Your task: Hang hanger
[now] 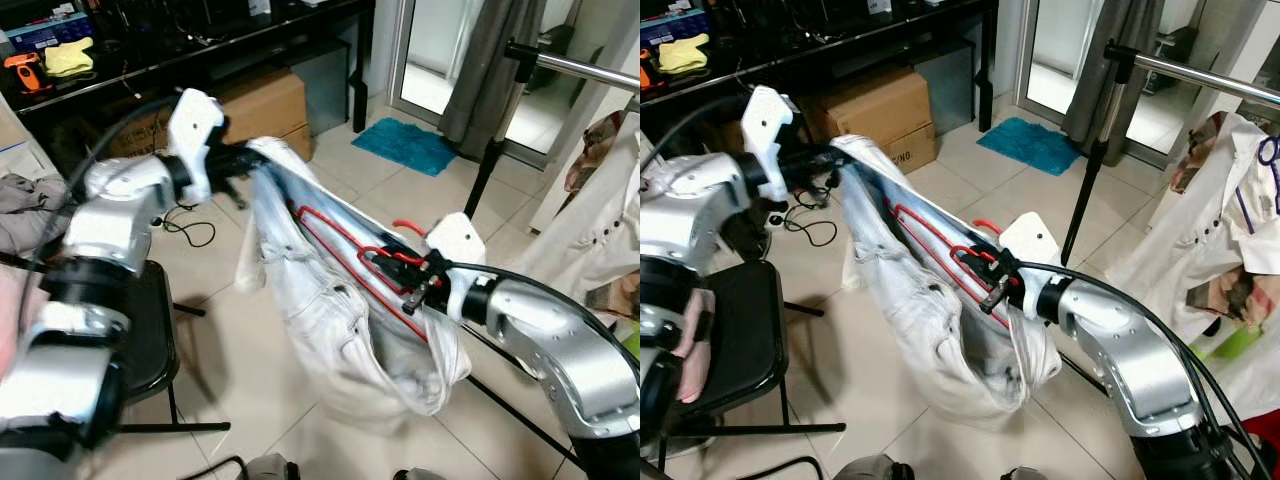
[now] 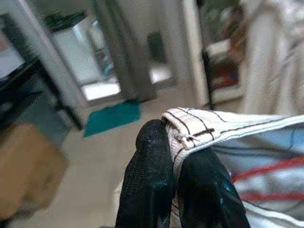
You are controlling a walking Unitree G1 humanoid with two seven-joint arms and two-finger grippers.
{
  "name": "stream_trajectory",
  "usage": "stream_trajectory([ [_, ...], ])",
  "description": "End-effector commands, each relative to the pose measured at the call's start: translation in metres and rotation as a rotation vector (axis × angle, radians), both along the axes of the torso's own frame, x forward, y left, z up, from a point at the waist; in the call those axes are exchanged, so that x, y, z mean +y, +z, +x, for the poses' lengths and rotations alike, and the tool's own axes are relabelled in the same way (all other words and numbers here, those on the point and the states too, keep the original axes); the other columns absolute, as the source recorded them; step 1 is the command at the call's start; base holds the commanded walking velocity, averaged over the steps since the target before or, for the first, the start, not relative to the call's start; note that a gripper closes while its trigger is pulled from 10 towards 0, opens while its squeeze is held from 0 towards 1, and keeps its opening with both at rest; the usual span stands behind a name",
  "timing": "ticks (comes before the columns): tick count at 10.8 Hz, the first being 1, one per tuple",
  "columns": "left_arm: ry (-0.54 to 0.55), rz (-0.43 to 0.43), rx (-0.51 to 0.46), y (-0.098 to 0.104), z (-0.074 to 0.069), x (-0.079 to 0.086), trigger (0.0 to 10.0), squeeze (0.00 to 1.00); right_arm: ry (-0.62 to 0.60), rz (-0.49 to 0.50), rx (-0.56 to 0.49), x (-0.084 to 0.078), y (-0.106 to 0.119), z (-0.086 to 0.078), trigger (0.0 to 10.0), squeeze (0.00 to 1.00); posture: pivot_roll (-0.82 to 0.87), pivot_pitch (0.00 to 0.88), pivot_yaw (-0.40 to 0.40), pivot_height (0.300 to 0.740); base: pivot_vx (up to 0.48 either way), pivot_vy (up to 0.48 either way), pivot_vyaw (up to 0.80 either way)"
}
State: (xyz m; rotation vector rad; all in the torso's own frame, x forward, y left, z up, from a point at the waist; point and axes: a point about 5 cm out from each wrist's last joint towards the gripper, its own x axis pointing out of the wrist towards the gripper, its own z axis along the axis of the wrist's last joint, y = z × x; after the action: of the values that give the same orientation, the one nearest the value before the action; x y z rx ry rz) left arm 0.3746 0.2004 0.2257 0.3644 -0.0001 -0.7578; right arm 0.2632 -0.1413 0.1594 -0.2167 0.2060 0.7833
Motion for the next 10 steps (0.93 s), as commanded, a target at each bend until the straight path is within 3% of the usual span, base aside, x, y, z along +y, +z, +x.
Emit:
stream_trajectory([
  [1, 0.08, 0.023, -0.084, 0.02, 0.003, 0.017, 0.0, 0.0, -0.032, 0.013, -0.012, -0.009, 0.004, 0.0, 0.0, 0.0, 0.01, 0.0, 0.089, 0.74, 0.0, 0.0, 0.0],
  [4, 0.139, 0.02, -0.045, 0.008, 0.003, 0.038, 0.0, 0.0, -0.076, 0.222, -0.052, -0.024, 0.022, -0.001, 0.0, 0.0, 0.02, 0.0, 0.086, 0.74, 0.0, 0.0, 0.0],
  [5, 0.224, -0.155, -0.045, 0.009, 0.007, 0.046, 0.0, 0.0, 0.027, 0.287, -0.04, -0.021, 0.026, -0.011, 0.0, 0.0, 0.02, 0.0, 0.084, 0.74, 0.0, 0.0, 0.0],
  [6, 0.253, -0.283, -0.037, 0.015, 0.011, 0.049, 0.0, 0.0, 0.097, 0.268, -0.017, -0.015, 0.023, -0.018, 0.0, 0.0, 0.02, 0.0, 0.083, 0.74, 0.0, 0.0, 0.0],
  [7, 0.222, -0.343, -0.033, 0.021, 0.012, 0.046, 0.0, 0.0, 0.133, 0.219, 0.004, -0.01, 0.018, -0.021, 0.0, 0.0, 0.02, 0.0, 0.084, 0.74, 0.0, 0.0, 0.0],
  [8, 0.084, -0.422, -0.018, 0.034, 0.012, 0.037, 0.0, 0.0, 0.144, 0.217, 0.018, -0.005, 0.012, -0.022, 0.0, 0.0, 0.02, 0.0, 0.085, 0.74, 0.0, 0.0, 0.0],
  [10, 0.097, -0.455, 0.0, 0.036, 0.015, 0.036, 0.0, 0.0, 0.086, 0.342, -0.002, -0.007, 0.018, -0.016, 0.0, 0.0, 0.02, 0.0, 0.086, 0.74, 0.0, 0.0, 0.0],
])
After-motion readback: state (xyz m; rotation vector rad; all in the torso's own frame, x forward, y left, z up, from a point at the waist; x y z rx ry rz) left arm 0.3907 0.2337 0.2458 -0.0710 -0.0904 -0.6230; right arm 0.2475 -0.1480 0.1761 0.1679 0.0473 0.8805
